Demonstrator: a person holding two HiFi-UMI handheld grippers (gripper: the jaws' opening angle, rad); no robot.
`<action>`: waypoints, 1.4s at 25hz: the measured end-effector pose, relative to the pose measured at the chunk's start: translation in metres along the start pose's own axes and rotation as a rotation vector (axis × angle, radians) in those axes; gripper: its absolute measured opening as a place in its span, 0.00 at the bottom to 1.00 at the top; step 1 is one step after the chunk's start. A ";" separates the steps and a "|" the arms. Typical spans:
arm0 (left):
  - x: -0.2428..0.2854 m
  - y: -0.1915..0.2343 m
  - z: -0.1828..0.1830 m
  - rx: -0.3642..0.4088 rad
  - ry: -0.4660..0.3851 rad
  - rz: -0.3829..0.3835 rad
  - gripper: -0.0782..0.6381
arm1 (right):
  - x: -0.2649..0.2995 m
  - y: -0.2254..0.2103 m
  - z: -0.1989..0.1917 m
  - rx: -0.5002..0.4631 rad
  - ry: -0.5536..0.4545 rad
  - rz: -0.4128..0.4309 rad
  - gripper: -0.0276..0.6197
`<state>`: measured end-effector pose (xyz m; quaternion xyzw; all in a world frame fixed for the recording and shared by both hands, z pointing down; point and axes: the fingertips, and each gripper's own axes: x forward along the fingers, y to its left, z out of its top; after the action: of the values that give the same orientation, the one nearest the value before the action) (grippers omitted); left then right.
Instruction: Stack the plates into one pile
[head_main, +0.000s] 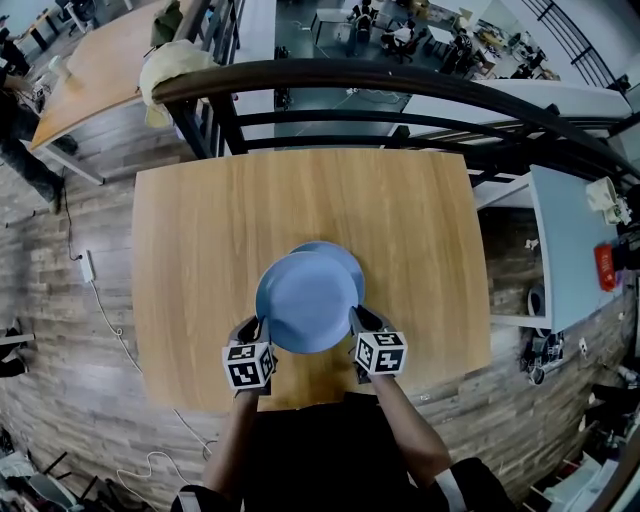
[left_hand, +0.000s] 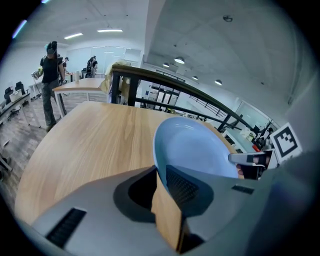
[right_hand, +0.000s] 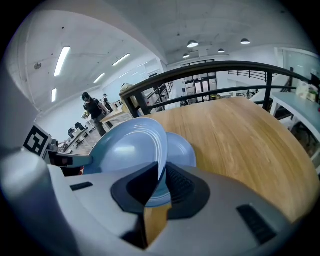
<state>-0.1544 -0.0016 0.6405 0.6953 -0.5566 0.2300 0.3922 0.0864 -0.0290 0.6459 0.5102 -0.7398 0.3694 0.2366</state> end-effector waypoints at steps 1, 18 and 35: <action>0.004 -0.004 0.001 -0.001 0.002 -0.001 0.21 | 0.001 -0.005 0.001 0.001 0.001 -0.001 0.14; 0.041 -0.044 -0.012 -0.032 0.038 0.024 0.21 | 0.008 -0.061 0.004 -0.004 0.039 0.019 0.14; 0.054 -0.040 -0.032 -0.038 0.127 0.028 0.22 | 0.023 -0.067 -0.014 0.021 0.103 0.023 0.14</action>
<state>-0.0980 -0.0050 0.6891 0.6639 -0.5446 0.2684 0.4366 0.1401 -0.0449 0.6919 0.4844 -0.7285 0.4056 0.2650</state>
